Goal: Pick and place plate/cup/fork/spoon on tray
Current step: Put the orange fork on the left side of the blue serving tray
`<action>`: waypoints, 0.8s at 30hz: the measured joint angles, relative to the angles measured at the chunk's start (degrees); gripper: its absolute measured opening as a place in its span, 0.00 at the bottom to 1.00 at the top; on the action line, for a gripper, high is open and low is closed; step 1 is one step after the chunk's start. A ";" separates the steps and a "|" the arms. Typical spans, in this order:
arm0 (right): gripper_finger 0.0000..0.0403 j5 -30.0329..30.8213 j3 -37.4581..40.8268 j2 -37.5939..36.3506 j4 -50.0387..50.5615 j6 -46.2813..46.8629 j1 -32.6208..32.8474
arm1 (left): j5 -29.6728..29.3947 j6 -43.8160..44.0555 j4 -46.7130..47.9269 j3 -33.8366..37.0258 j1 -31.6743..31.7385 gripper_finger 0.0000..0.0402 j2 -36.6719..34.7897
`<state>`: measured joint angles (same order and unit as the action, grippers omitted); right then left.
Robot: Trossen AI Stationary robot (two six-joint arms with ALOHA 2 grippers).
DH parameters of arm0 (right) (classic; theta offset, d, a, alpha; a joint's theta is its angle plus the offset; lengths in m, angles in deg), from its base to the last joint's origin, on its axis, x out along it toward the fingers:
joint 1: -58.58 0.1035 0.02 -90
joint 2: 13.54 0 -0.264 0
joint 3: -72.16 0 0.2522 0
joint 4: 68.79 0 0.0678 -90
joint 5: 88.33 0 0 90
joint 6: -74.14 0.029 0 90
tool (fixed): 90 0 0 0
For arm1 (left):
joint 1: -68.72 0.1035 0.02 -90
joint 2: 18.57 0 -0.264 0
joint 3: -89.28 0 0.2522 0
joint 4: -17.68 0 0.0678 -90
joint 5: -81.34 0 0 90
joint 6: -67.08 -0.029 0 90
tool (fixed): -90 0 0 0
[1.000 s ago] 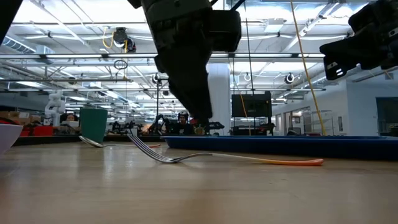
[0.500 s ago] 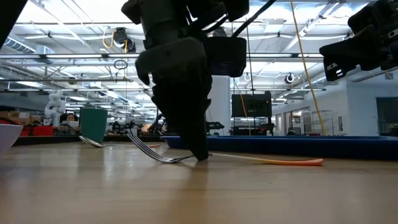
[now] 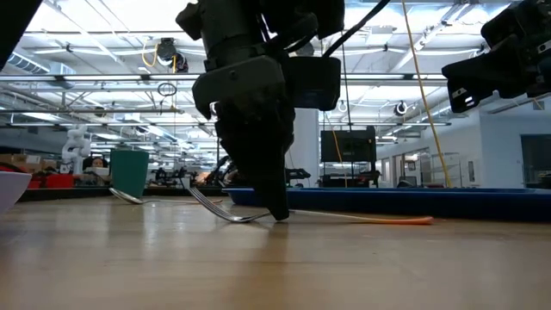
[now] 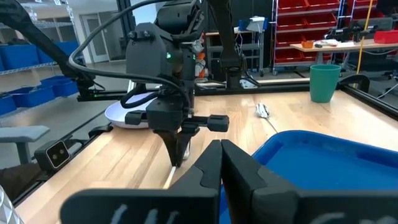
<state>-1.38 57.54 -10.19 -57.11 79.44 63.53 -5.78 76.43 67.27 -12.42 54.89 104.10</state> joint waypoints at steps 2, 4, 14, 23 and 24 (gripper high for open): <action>0.00 0.00 0.02 0.00 0.00 0.00 0.00 | 0.02 -0.21 0.02 -0.01 -0.02 0.04 0.00; 0.00 0.00 0.00 0.00 0.00 0.00 0.00 | 0.04 -0.77 0.04 0.00 -0.06 0.03 0.00; 0.00 0.00 0.00 0.12 0.00 0.00 0.02 | -1.94 -12.81 2.58 -1.81 0.22 0.02 -3.95; 0.00 -0.02 0.00 0.85 0.00 0.00 0.02 | -6.57 -36.51 3.84 -6.90 4.45 0.02 -4.77; 0.00 -0.02 0.02 0.89 0.00 -0.02 0.00 | -6.55 -40.57 3.44 -7.14 5.11 0.02 -4.79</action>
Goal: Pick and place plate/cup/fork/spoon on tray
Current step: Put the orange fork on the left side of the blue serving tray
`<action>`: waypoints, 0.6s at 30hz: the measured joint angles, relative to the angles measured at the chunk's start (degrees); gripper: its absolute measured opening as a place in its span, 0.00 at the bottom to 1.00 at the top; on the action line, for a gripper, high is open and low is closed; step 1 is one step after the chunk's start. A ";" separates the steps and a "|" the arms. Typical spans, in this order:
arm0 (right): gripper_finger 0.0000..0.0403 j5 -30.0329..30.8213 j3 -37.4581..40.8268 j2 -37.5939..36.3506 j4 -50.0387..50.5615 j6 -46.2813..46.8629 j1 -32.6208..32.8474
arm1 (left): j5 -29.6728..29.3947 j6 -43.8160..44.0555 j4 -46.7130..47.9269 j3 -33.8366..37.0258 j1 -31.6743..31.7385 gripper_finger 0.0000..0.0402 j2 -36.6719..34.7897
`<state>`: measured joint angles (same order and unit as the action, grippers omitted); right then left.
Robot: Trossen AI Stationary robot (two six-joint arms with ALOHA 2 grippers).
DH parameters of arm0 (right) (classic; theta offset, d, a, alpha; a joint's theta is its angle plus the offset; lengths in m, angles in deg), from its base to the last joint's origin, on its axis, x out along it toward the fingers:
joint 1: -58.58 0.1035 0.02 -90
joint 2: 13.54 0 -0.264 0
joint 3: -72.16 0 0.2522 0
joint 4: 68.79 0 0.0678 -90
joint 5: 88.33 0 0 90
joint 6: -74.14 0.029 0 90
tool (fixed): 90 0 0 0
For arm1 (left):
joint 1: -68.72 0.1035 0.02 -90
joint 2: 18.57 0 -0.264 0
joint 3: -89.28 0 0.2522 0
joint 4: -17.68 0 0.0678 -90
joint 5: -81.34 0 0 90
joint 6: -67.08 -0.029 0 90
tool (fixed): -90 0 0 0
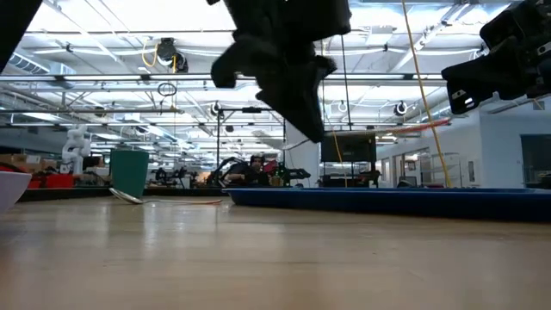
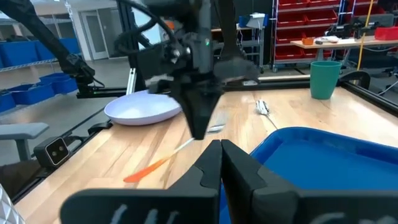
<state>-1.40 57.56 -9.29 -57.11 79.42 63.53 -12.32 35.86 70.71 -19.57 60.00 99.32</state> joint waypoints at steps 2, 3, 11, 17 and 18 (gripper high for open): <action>0.00 0.00 -0.02 -0.01 0.00 0.02 0.00 | -0.39 -6.49 -1.02 -0.09 1.30 0.03 0.00; 0.00 0.00 -0.02 -0.02 0.00 0.01 0.01 | -1.30 -9.14 -1.65 -0.09 1.98 0.03 0.02; 0.00 0.02 -0.01 -0.01 0.01 0.02 0.00 | -1.94 -36.66 -3.96 -0.11 7.77 0.02 0.02; 0.00 0.02 -0.01 -0.02 0.00 0.02 0.01 | 0.07 -41.09 -6.38 -0.11 11.56 0.04 0.02; 0.00 0.00 0.00 -0.02 0.02 0.02 0.02 | -0.33 -41.58 -6.15 -0.11 12.19 0.03 0.02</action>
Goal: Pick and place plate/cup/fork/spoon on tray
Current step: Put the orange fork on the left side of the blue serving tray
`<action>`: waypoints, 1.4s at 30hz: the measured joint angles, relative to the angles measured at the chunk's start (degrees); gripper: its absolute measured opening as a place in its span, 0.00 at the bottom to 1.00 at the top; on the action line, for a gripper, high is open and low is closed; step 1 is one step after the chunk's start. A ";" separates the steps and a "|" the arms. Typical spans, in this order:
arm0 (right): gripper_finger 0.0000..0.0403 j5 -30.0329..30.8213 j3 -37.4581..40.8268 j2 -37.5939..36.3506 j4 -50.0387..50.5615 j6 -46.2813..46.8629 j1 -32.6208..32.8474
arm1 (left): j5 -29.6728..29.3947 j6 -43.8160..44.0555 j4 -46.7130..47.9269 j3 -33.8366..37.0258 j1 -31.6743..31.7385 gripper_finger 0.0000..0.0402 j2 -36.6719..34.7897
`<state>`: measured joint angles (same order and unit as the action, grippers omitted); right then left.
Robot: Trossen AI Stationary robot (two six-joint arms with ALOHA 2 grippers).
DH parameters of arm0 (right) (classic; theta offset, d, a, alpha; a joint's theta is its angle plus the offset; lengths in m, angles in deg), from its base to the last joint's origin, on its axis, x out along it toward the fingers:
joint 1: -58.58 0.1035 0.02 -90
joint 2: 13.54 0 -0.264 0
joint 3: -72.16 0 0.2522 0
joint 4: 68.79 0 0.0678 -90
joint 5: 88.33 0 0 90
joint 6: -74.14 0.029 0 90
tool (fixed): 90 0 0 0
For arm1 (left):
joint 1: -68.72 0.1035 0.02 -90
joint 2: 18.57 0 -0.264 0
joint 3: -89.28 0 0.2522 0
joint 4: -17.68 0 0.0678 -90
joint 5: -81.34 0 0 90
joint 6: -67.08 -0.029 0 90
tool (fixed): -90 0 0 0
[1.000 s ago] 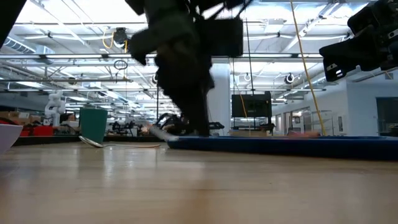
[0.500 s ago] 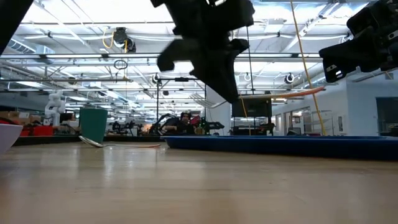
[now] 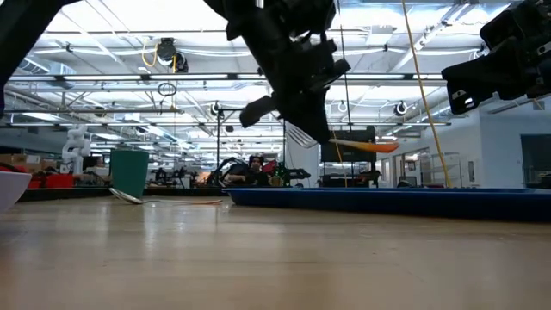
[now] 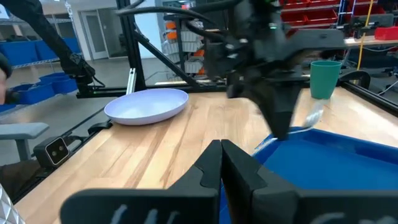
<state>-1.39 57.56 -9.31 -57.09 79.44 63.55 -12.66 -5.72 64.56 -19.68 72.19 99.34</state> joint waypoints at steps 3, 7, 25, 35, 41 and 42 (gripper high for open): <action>0.00 0.02 -0.02 0.00 0.00 -0.02 -0.02 | -1.80 0.43 0.27 0.00 1.70 0.02 0.00; 0.00 0.02 -0.02 0.00 -0.02 0.00 0.00 | -3.36 16.10 -0.55 0.00 4.38 0.04 0.00; 0.00 0.02 -0.02 0.00 0.00 -0.02 -0.01 | -6.52 85.23 -0.90 1.48 14.23 0.02 0.89; 0.00 0.01 -0.01 0.01 -0.02 0.00 -0.01 | -5.24 94.09 -6.97 7.85 14.33 0.02 1.09; 0.00 0.02 -0.02 0.02 -0.02 0.00 0.00 | -5.32 98.52 -9.29 9.43 14.66 0.03 1.07; 0.00 0.01 -0.02 0.01 -0.02 -0.01 0.00 | -5.30 98.57 -9.49 9.47 14.64 0.03 1.07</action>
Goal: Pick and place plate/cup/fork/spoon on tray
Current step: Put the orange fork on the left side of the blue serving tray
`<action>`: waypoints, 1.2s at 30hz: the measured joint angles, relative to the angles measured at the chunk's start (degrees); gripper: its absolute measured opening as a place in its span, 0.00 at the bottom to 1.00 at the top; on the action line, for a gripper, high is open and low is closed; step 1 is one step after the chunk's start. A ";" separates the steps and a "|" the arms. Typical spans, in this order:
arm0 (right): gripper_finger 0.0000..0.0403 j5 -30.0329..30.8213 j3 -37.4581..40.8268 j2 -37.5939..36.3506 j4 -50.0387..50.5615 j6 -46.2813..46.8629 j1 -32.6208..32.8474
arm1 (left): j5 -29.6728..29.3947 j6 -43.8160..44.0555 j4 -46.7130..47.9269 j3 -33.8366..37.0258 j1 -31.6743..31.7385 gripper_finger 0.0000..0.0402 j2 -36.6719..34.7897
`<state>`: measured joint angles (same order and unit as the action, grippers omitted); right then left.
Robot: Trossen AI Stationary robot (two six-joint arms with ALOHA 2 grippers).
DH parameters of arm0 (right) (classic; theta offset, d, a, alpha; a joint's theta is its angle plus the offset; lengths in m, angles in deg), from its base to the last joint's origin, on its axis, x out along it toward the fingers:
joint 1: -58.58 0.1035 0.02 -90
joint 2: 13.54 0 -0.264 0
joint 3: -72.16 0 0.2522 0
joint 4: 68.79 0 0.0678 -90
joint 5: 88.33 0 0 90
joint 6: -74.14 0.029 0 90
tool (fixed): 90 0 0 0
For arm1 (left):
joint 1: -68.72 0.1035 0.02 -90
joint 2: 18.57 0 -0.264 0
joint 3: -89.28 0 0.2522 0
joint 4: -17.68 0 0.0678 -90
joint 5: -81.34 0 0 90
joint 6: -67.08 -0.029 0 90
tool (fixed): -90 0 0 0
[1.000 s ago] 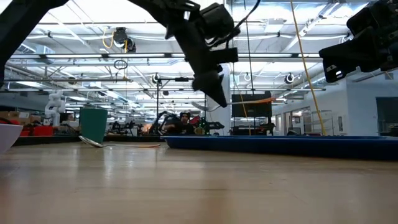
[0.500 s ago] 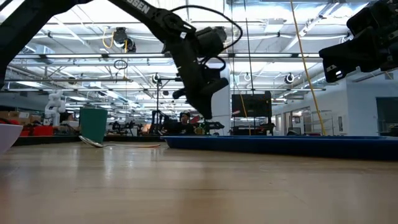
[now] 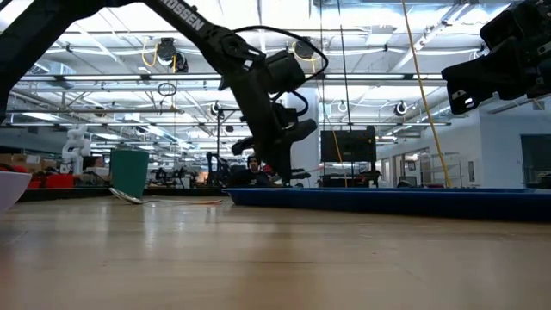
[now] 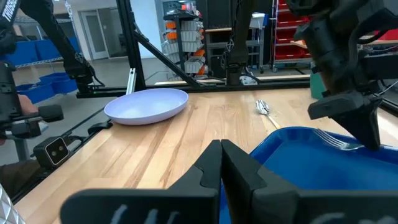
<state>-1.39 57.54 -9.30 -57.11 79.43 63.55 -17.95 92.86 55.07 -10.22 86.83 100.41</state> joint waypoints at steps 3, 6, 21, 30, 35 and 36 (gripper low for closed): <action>0.00 0.00 0.00 0.00 0.01 0.00 -0.02 | 0.09 0.30 0.07 0.53 -0.13 0.02 -0.02; 0.00 -0.01 0.02 -0.01 0.00 0.01 -0.02 | 0.08 0.72 0.15 0.81 -0.07 0.04 -0.02; 0.00 0.01 0.00 -0.01 0.00 0.00 -0.01 | 0.21 3.53 -0.23 0.81 -0.50 0.03 -0.02; 0.00 0.01 0.00 -0.01 0.00 0.01 0.00 | -0.73 4.40 -0.21 0.81 -0.58 0.05 -0.02; 0.00 0.01 0.00 -0.01 0.00 0.01 -0.02 | -0.71 6.03 -0.17 0.81 -0.95 0.05 -0.02; 0.00 0.01 0.00 -0.01 0.00 0.00 -0.01 | -0.71 6.51 -0.15 0.81 -1.07 0.05 -0.02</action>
<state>-1.38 57.54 -9.31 -57.11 79.43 63.54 -18.66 99.36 54.92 -9.41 85.77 100.39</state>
